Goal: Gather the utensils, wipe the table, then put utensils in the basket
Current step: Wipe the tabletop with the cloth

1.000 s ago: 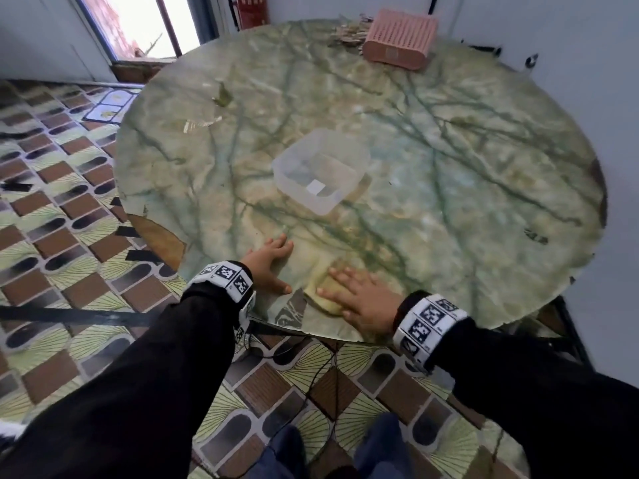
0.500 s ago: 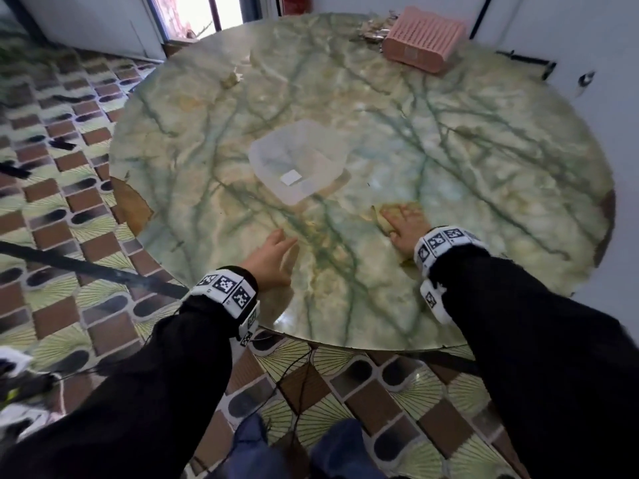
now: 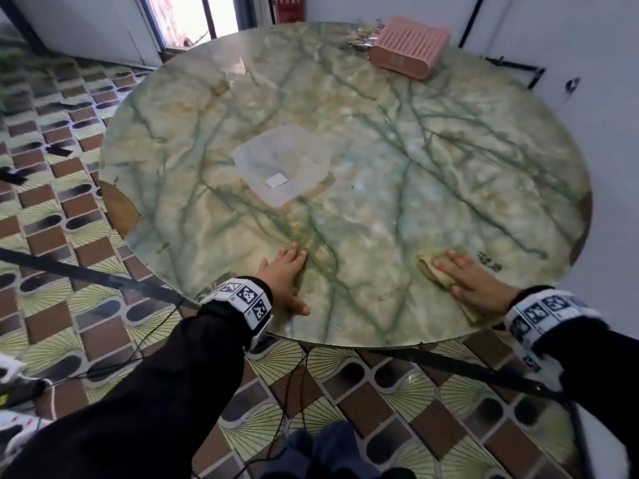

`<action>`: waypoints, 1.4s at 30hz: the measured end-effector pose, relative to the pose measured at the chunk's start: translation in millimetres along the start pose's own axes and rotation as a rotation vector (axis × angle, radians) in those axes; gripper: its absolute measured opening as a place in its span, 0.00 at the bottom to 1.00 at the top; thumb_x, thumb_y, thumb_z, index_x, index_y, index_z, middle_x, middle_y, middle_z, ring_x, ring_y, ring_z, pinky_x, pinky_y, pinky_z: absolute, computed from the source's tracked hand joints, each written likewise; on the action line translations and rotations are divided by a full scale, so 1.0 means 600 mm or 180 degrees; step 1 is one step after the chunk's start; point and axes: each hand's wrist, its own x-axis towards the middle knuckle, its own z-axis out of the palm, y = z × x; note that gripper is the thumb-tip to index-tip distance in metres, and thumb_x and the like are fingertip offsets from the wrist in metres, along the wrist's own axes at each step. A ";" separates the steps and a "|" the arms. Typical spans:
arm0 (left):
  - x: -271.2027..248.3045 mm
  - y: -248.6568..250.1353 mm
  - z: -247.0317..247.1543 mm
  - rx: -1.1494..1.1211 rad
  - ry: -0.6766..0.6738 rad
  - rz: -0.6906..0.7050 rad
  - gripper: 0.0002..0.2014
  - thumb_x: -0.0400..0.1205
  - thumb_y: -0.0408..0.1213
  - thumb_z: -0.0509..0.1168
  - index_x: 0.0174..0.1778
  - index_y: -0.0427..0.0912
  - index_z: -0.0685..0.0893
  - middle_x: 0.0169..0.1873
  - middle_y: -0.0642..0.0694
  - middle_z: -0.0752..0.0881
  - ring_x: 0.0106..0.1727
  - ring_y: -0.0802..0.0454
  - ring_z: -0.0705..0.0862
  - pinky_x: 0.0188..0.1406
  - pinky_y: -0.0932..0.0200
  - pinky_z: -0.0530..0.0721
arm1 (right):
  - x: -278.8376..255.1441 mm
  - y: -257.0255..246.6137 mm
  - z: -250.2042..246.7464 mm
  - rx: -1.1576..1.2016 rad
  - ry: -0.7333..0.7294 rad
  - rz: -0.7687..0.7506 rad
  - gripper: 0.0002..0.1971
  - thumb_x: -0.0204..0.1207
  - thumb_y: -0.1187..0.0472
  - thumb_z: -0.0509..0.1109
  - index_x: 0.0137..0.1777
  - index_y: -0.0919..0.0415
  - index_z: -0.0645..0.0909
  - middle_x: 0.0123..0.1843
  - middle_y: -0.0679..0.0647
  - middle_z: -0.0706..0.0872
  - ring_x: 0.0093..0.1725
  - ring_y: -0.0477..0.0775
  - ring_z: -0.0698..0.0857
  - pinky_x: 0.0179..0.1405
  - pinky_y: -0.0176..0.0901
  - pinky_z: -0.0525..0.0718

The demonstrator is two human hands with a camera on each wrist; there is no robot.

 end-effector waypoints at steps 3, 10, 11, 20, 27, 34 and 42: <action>0.005 0.006 -0.002 0.0092 -0.0076 -0.0063 0.60 0.67 0.51 0.76 0.82 0.41 0.39 0.81 0.44 0.35 0.83 0.45 0.37 0.79 0.36 0.45 | 0.076 -0.003 -0.018 0.0182 0.0515 0.0761 0.32 0.80 0.49 0.48 0.83 0.56 0.44 0.84 0.65 0.45 0.84 0.61 0.47 0.82 0.49 0.46; 0.007 0.004 -0.001 0.0120 -0.0053 -0.0054 0.60 0.67 0.51 0.77 0.82 0.40 0.40 0.82 0.45 0.35 0.83 0.45 0.37 0.79 0.34 0.47 | 0.051 -0.230 0.006 -0.0246 0.0436 -0.0618 0.30 0.83 0.56 0.55 0.82 0.44 0.49 0.85 0.53 0.43 0.84 0.56 0.44 0.81 0.54 0.45; 0.007 0.004 0.000 0.0119 -0.0047 -0.0042 0.60 0.67 0.51 0.77 0.82 0.40 0.40 0.82 0.45 0.35 0.83 0.45 0.37 0.78 0.33 0.47 | 0.021 -0.241 0.025 -0.0222 0.0301 -0.0778 0.30 0.84 0.55 0.54 0.82 0.40 0.47 0.85 0.51 0.39 0.83 0.54 0.40 0.81 0.58 0.44; 0.015 0.021 -0.005 0.0048 0.0012 -0.0244 0.61 0.65 0.54 0.77 0.82 0.38 0.42 0.82 0.42 0.37 0.83 0.44 0.39 0.82 0.40 0.47 | -0.036 0.025 0.039 0.0170 0.0074 -0.0121 0.71 0.38 0.14 0.17 0.77 0.65 0.36 0.84 0.59 0.40 0.84 0.61 0.43 0.82 0.52 0.46; 0.071 0.088 -0.012 -0.0173 0.0416 -0.0441 0.58 0.63 0.55 0.78 0.82 0.39 0.50 0.82 0.38 0.45 0.83 0.41 0.45 0.82 0.46 0.53 | 0.105 0.022 -0.048 0.0333 0.0559 0.0752 0.29 0.84 0.54 0.50 0.83 0.50 0.43 0.84 0.61 0.43 0.84 0.58 0.45 0.82 0.47 0.45; 0.108 0.135 -0.013 -0.0257 0.0308 -0.0878 0.60 0.63 0.51 0.79 0.82 0.45 0.45 0.82 0.39 0.40 0.83 0.39 0.41 0.81 0.39 0.52 | 0.015 -0.033 0.013 -0.0541 0.0030 -0.1566 0.29 0.85 0.54 0.52 0.81 0.38 0.45 0.84 0.49 0.36 0.83 0.52 0.38 0.80 0.58 0.42; 0.106 0.133 -0.009 -0.0352 0.0291 -0.1007 0.62 0.62 0.50 0.80 0.82 0.45 0.43 0.82 0.41 0.39 0.82 0.39 0.38 0.82 0.42 0.46 | 0.092 0.280 -0.043 -0.0318 0.0145 -0.0653 0.37 0.70 0.37 0.39 0.76 0.50 0.31 0.84 0.54 0.37 0.84 0.54 0.40 0.82 0.53 0.49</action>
